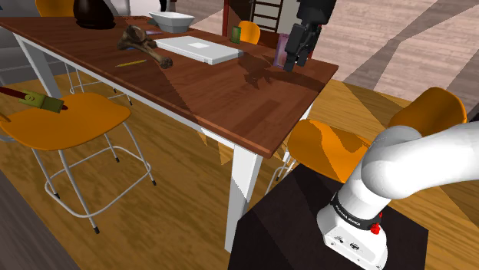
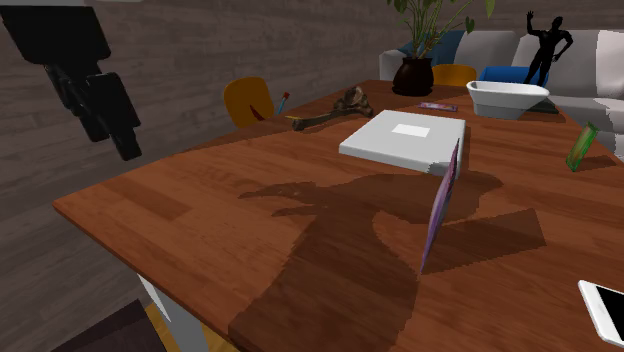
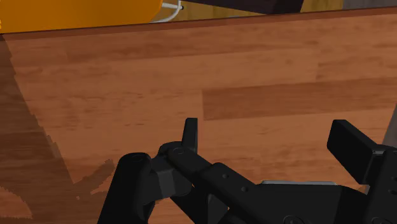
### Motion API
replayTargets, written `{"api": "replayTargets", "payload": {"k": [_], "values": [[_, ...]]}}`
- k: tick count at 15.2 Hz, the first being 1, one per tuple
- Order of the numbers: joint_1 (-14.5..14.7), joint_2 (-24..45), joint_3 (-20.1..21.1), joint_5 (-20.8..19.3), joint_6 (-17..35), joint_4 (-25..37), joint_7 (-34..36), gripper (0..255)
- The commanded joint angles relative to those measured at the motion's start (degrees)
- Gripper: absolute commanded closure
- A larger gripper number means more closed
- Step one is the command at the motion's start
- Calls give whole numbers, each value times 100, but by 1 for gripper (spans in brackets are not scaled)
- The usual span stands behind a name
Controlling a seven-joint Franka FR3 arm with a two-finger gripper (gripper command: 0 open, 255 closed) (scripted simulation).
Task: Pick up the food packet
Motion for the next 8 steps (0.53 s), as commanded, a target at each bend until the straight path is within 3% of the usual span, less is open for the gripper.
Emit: {"api": "replayTargets", "payload": {"k": [1, 8], "values": [[0, 0, 0, 0, 0, 0, 0, 0], [-221, 893, -722, -501, 139, 665, -854, 0]]}}
